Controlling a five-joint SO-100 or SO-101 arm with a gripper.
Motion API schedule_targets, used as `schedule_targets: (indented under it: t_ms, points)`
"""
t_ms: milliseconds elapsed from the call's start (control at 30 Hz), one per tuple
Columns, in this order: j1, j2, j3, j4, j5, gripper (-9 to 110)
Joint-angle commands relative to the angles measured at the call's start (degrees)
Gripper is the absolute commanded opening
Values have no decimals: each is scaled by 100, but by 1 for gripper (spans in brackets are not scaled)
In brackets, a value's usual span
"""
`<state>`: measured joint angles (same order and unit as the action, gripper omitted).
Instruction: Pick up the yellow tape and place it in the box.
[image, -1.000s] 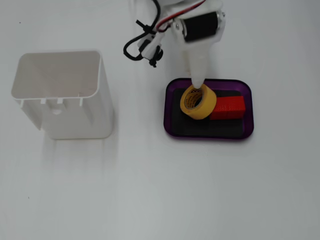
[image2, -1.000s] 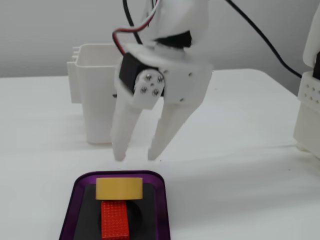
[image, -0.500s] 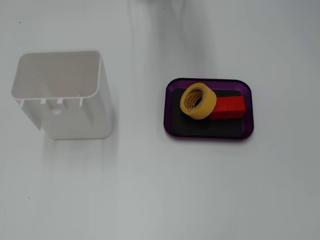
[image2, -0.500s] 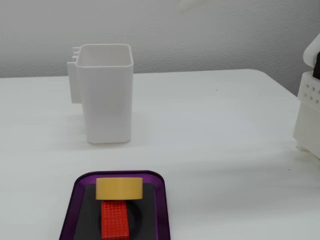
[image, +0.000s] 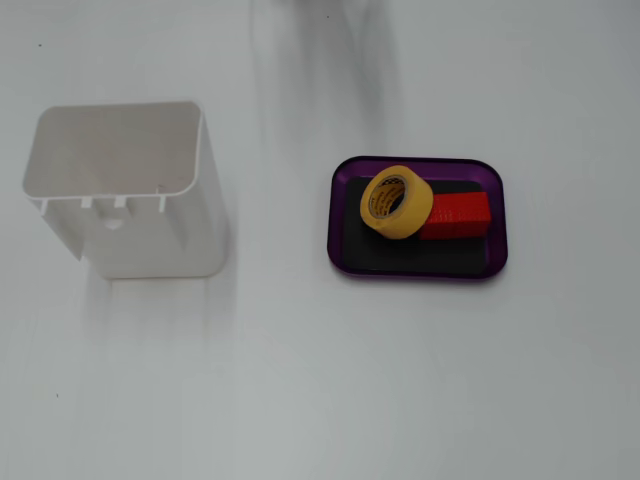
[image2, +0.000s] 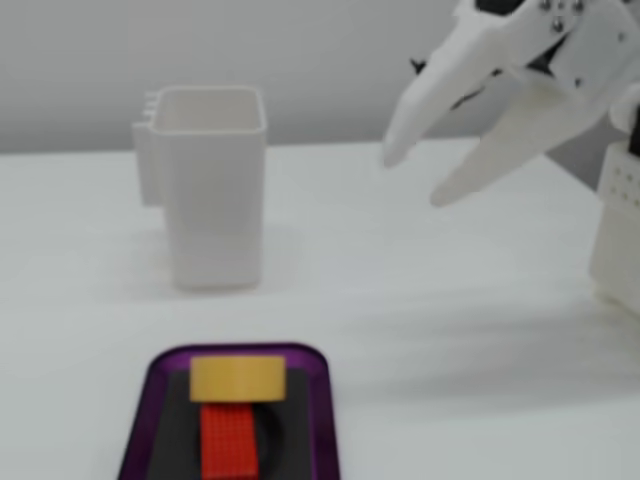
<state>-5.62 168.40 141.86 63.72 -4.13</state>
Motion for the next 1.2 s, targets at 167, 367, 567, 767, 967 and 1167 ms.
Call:
schedule_targets:
  t_ms: [167,367,567,767,967,1167]
  points:
    - [26,1644,2514,-835,35,12]
    - [26,2821,3401,-624,35,12]
    - [211,3015,3551,-466,53,12]
    - [387,2988,3533,-246,62,-1]
    - [387,2988,3533,-193,62,0]
    - [387,2988,3542,-246,-9,0]
